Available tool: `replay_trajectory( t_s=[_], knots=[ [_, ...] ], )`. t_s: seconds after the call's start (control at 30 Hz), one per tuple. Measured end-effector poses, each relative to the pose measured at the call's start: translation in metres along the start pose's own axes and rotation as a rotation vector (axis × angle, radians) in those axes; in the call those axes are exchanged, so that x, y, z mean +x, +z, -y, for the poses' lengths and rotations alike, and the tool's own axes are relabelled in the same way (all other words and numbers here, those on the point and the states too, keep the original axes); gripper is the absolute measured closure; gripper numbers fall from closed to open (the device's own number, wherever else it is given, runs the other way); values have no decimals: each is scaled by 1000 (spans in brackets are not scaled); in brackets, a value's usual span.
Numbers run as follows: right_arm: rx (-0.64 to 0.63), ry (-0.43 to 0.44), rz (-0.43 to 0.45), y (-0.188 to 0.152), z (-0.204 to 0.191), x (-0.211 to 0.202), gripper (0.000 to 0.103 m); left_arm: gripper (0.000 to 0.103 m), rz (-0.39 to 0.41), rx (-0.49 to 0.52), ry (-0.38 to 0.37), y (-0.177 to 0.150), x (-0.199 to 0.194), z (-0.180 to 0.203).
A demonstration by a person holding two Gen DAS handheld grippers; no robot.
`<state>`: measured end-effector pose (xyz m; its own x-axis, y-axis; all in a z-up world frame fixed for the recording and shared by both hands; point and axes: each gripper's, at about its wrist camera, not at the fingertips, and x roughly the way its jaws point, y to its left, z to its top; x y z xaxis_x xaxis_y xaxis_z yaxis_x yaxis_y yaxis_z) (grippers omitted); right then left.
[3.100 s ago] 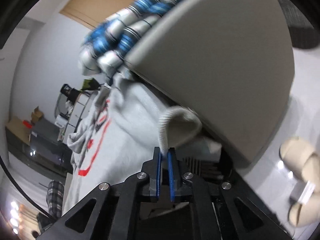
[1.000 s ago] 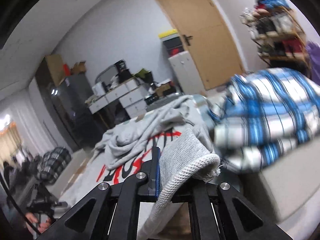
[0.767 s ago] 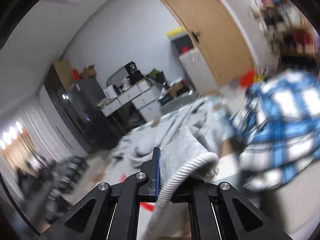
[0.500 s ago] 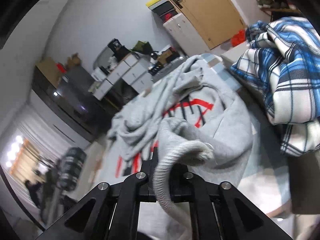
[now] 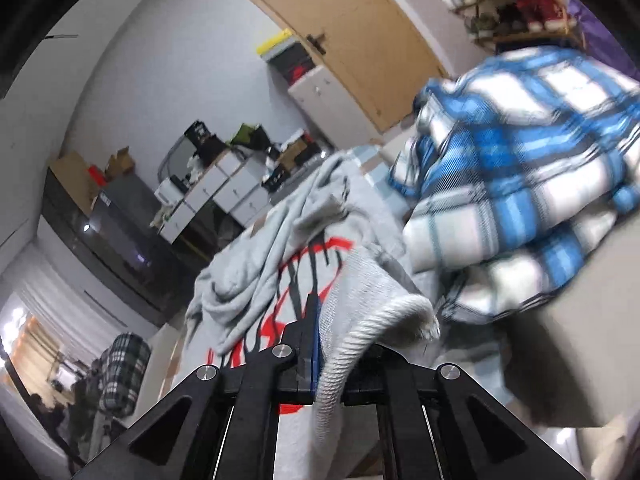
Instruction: Fold large clothes
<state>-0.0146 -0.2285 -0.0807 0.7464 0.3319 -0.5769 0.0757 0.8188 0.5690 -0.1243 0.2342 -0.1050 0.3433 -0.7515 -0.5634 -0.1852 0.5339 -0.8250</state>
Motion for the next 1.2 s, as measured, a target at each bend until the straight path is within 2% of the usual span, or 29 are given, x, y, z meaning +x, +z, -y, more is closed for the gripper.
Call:
replay_trajectory(
  t_s=[0.1, 0.23, 0.37, 0.57, 0.73, 1.0, 1.13, 1.2],
  knots=[
    [3, 17, 58, 1, 0, -20, 97, 101, 17, 18, -10, 0, -11, 9],
    [24, 5, 33, -3, 6, -30, 98, 101, 4, 32, -29, 7, -26, 21],
    [39, -30, 30, -2, 14, -40, 98, 101, 3, 61, -17, 14, -33, 34],
    [108, 22, 6, -9, 30, -55, 98, 102, -14, 73, 9, 13, -35, 29],
    [54, 30, -14, -19, 21, -71, 98, 102, -12, 96, 21, 5, -44, 25],
    [-2, 46, -68, -40, 9, -96, 98, 102, -22, 161, 31, 1, -61, 43],
    [-21, 65, -72, -35, -6, -105, 98, 102, -21, 177, 37, 10, -65, 52],
    [-52, 78, -64, -20, -20, -102, 98, 102, -25, 166, 17, 25, -66, 57]
  ],
)
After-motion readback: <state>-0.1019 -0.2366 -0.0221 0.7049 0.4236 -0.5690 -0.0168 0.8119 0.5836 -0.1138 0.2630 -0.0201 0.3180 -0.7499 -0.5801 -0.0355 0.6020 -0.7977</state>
